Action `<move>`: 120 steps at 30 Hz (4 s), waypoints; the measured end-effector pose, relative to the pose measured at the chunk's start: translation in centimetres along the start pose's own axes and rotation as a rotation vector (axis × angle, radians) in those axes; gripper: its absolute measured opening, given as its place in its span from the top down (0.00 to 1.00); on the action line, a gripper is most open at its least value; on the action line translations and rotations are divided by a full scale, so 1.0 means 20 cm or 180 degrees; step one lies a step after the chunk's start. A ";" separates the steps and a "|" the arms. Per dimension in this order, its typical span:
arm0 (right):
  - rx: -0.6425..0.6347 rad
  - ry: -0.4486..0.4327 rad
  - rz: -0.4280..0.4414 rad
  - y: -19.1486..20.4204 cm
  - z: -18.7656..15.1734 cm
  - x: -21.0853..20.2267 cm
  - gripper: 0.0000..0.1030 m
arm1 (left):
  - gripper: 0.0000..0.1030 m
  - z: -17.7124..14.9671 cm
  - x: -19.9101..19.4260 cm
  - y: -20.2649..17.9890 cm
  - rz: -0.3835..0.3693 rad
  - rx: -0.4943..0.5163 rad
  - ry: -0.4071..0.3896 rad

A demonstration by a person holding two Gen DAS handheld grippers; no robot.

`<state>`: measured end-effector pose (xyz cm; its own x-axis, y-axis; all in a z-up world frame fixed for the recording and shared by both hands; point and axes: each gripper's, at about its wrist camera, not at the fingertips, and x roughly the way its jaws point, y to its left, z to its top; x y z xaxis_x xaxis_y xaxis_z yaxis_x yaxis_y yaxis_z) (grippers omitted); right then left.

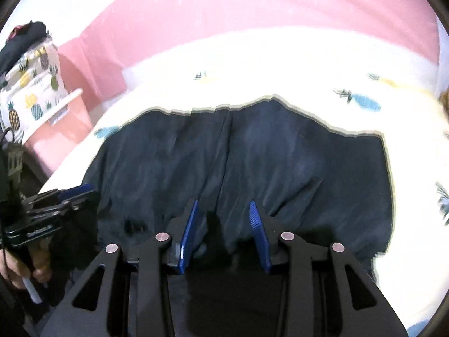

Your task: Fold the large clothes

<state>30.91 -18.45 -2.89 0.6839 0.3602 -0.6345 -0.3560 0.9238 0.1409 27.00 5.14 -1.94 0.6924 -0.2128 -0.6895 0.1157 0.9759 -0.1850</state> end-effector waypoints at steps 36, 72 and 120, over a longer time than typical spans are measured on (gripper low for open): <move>0.0282 0.0143 -0.0406 -0.29 0.25 0.49 0.62 | 0.58 0.41 0.54 0.23 0.0405 -0.0194 -0.0279; -0.0095 0.0457 -0.0017 0.12 -0.28 0.33 0.62 | 0.58 -0.13 0.23 -0.10 0.0055 0.0140 0.0061; 0.1224 0.0476 0.0266 -0.39 -1.15 -0.77 0.39 | 0.43 -1.07 -0.84 0.24 0.0454 -0.0654 -0.0032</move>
<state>8.51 -34.21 -11.80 0.5525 0.4395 -0.7082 -0.1233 0.8834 0.4521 0.62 12.42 -6.27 0.6984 -0.0722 -0.7120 -0.1302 0.9655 -0.2257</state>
